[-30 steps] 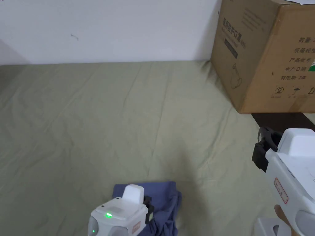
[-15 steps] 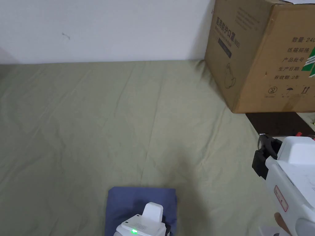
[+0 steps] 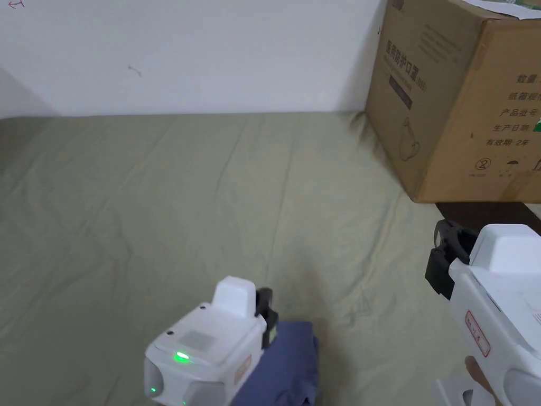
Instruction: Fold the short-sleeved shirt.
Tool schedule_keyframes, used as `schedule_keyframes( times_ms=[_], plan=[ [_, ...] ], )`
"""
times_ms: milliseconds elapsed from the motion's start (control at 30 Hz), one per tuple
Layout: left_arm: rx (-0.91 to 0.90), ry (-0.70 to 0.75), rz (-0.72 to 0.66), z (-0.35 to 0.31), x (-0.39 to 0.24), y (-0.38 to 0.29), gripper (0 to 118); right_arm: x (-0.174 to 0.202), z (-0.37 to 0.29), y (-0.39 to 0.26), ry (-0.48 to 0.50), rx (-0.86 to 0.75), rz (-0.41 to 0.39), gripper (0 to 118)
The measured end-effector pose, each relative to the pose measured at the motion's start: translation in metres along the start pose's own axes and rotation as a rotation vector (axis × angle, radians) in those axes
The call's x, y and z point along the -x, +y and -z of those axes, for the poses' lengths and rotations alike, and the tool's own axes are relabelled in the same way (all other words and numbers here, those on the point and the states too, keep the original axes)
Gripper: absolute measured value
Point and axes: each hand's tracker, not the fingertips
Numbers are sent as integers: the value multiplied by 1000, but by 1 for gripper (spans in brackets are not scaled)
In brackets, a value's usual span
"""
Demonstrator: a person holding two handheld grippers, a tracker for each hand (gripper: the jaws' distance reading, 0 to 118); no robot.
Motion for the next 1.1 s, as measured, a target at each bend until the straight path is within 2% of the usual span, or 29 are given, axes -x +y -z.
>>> schedule_keyframes(
  times_ms=[233,500,900,1100],
  plan=[
    [-193,175,49,-47,58,58,0,23,-10,16,36,-60,-13,0],
    [-300,351,55,-84,102,72,0,40,-8,22,56,-109,-23,0],
    [-323,399,-23,-99,124,67,0,52,5,9,92,-86,-23,0],
    [-315,400,-23,-104,125,64,0,75,34,-40,153,42,-25,0]
  ],
)
